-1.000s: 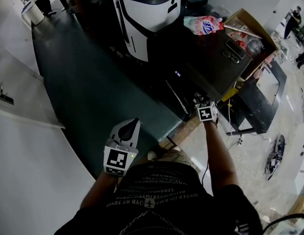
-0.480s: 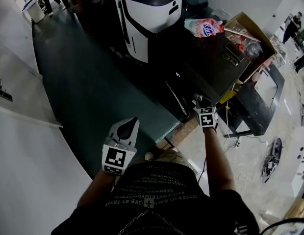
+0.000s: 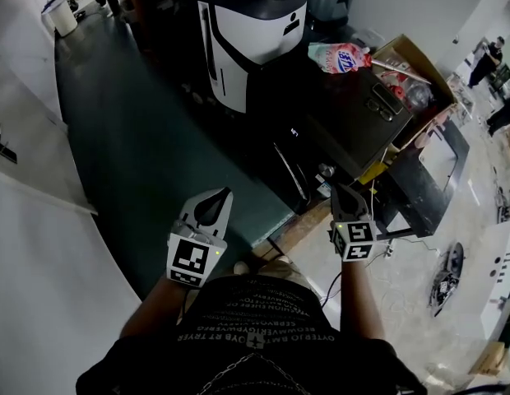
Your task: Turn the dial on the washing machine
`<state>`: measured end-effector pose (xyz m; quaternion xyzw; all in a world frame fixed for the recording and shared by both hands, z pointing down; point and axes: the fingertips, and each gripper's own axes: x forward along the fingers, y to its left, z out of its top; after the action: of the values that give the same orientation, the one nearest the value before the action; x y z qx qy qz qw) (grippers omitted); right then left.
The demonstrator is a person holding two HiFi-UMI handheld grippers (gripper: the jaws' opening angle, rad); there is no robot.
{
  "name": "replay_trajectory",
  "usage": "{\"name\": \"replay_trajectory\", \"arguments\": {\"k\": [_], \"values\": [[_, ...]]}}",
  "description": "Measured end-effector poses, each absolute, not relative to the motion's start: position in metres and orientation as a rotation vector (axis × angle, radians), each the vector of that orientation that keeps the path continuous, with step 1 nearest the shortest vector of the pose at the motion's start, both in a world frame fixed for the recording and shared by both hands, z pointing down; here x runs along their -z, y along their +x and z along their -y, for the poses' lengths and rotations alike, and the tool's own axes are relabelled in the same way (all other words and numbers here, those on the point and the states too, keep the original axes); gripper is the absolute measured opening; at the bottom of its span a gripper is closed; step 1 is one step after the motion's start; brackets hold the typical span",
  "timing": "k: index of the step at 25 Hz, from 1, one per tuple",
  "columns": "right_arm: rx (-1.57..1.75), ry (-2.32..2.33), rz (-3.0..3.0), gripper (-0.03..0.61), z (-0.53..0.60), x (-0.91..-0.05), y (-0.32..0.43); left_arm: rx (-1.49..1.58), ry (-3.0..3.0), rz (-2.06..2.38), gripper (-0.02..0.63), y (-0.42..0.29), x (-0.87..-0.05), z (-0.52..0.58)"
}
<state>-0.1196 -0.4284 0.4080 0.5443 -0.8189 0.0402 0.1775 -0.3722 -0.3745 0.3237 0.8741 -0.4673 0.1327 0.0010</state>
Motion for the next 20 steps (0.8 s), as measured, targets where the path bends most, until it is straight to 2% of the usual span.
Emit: {"name": "replay_trajectory", "arguments": {"k": [7, 20], "values": [[-0.051, 1.559, 2.372, -0.003, 0.389, -0.352, -0.121, -0.360, 2.790, 1.404, 0.007, -0.350, -0.317, 0.377], [-0.099, 1.570, 2.385, -0.003, 0.392, -0.352, -0.056, -0.379, 2.801, 1.314, 0.007, -0.268, -0.332, 0.402]]}}
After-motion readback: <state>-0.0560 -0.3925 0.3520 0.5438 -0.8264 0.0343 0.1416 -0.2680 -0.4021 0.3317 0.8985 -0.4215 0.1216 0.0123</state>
